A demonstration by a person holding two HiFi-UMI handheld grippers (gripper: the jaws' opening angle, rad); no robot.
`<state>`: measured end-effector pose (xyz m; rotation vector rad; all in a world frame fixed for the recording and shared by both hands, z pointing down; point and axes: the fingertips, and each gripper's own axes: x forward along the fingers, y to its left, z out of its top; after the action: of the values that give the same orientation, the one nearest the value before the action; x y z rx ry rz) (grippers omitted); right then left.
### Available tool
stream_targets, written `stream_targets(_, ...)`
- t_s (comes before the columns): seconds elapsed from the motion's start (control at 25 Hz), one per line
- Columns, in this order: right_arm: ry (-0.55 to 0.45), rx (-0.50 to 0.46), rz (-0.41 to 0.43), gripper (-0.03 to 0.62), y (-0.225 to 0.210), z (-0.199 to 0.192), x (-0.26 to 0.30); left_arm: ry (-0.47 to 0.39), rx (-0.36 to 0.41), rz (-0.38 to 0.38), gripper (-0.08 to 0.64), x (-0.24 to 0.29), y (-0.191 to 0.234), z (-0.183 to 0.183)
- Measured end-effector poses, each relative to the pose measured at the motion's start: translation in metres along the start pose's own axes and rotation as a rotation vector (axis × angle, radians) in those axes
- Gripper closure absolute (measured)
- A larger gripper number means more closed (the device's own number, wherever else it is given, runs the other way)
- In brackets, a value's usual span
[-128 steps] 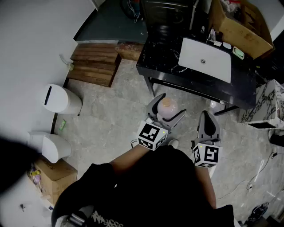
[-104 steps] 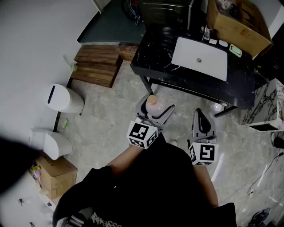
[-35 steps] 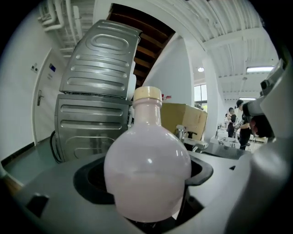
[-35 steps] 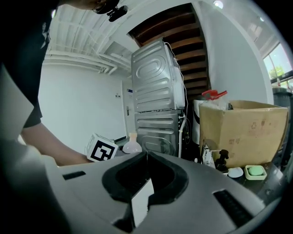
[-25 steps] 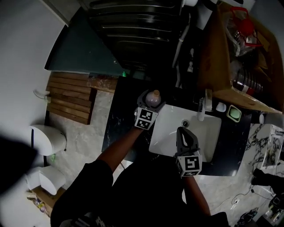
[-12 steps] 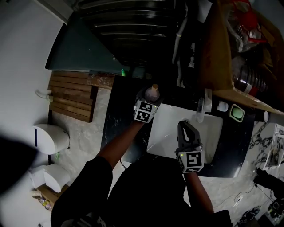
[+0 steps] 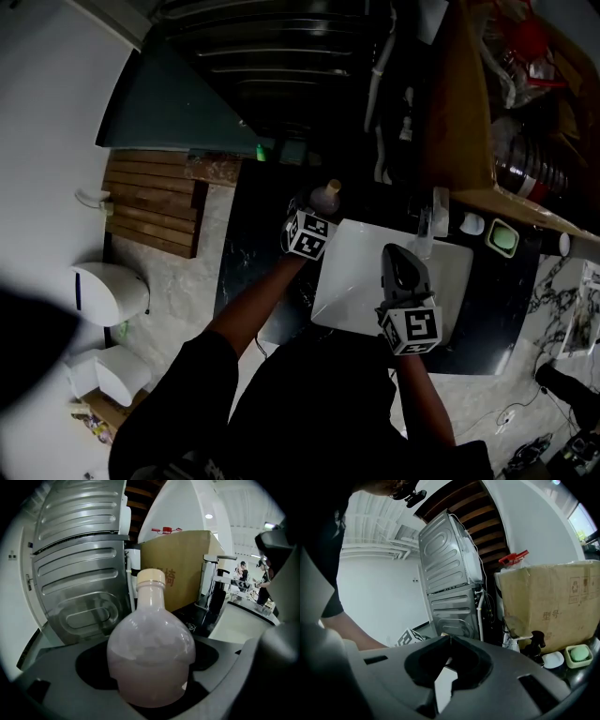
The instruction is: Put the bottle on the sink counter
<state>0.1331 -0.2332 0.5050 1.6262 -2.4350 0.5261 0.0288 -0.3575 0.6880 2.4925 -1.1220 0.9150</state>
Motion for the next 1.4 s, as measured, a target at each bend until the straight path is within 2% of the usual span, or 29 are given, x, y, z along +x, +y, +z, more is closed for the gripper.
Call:
stream_targets(0.2,-0.011,-0.014,0.005,0.554,-0.004,0.005,0.013,0.014,0.013,-0.012,0.152,0.0,-0.001,-0.001)
stream_targets(0.48,-0.034,-0.028,0.09,0.552,0.003,0.018,0.051,0.032,0.034,-0.052,0.152,0.001,-0.006,-0.004)
stream_targets(0.68,0.001,-0.066,0.144,0.552,0.012,0.014,0.079,0.073,0.023,-0.097,0.152,0.002,-0.008,-0.008)
stream_targets(0.8,0.018,-0.072,0.15,0.552,0.013,0.008,0.09,0.08,0.037,-0.114,0.152,0.0,-0.01,-0.008)
stream_targets(0.96,0.03,-0.033,0.158,0.552,0.011,-0.001,0.1,0.074,0.071,-0.123,0.152,0.0,-0.012,-0.009)
stream_targets(1.12,0.038,-0.019,0.145,0.552,0.005,-0.006,0.103,0.096,0.047,-0.148,0.152,0.001,-0.012,-0.01)
stream_targets(1.24,0.047,-0.014,0.139,0.552,0.002,-0.011,0.103,0.114,0.065,-0.16,0.152,0.0,-0.01,-0.011)
stream_targets(1.4,0.048,-0.014,0.139,0.552,0.001,-0.014,0.102,0.1,0.051,-0.156,0.151,0.0,0.003,-0.015)
